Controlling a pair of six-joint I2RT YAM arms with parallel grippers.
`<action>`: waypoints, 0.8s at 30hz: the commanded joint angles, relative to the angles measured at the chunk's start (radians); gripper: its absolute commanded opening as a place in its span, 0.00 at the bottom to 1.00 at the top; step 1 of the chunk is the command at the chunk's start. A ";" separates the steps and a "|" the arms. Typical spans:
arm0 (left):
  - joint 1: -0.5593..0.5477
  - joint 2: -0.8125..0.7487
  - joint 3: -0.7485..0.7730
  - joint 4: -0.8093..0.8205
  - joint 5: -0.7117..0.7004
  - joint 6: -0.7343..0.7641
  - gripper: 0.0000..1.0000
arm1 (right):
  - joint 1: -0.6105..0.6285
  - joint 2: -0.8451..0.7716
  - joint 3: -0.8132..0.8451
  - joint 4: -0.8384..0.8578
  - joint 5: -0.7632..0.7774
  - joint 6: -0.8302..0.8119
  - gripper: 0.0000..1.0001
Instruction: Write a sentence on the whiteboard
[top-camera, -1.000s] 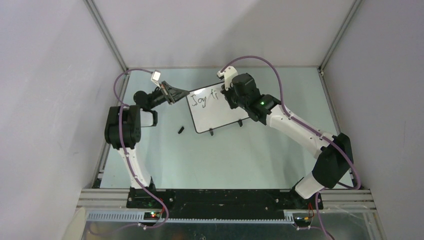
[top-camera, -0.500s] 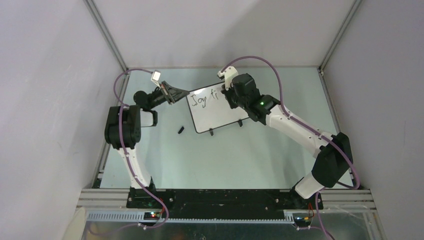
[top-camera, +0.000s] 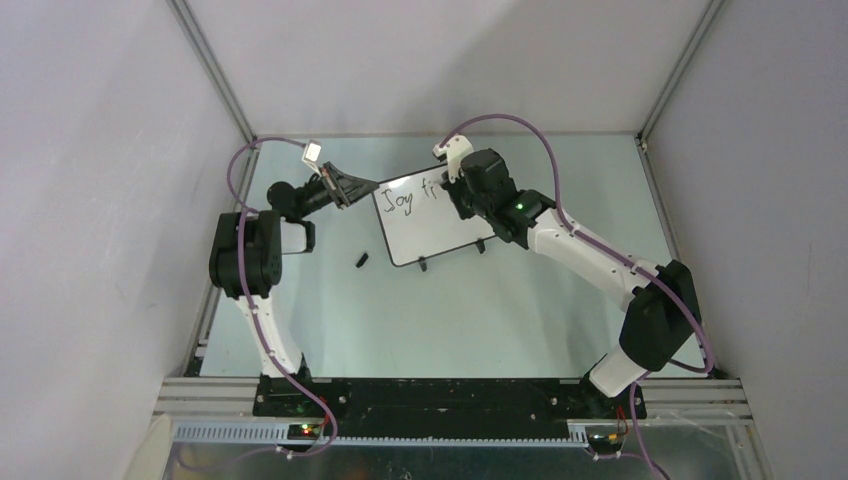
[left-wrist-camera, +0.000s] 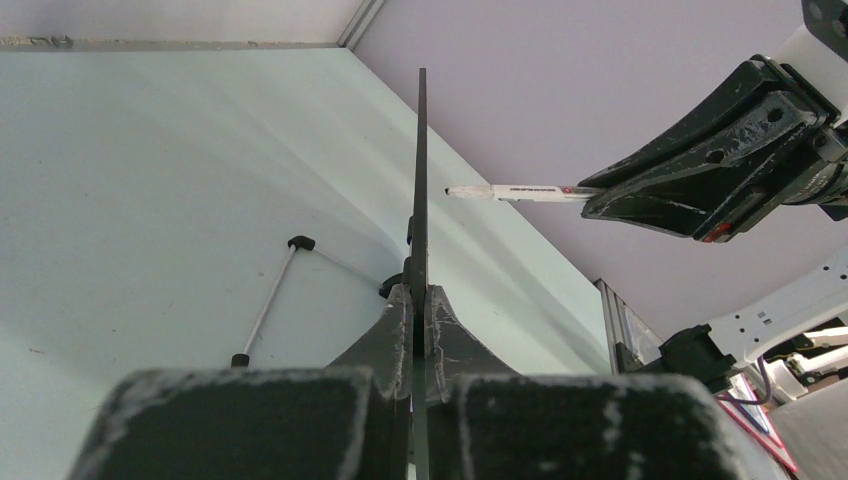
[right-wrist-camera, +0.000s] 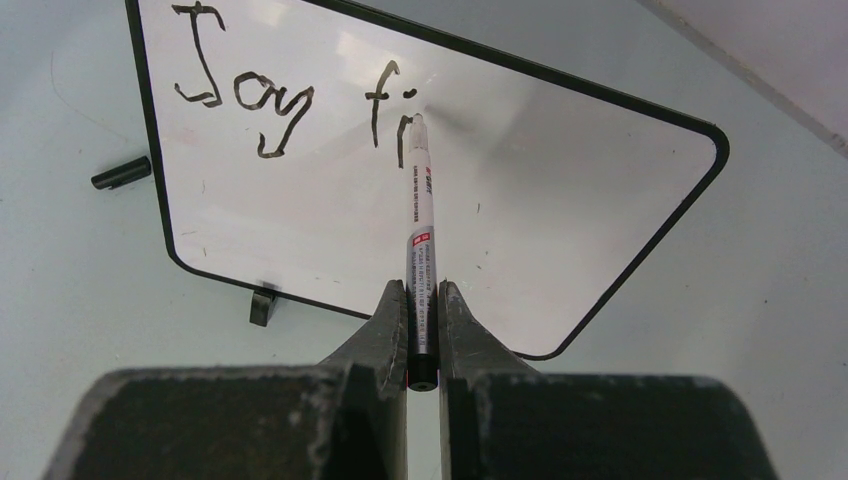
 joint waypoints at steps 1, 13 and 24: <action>-0.002 -0.019 0.010 0.076 0.023 0.004 0.00 | -0.006 0.001 0.002 0.034 0.013 0.012 0.00; -0.003 -0.018 0.012 0.076 0.024 0.003 0.00 | -0.006 0.004 -0.005 0.039 0.012 0.014 0.00; -0.002 -0.019 0.010 0.076 0.022 0.004 0.00 | -0.007 0.003 -0.012 0.042 0.013 0.016 0.00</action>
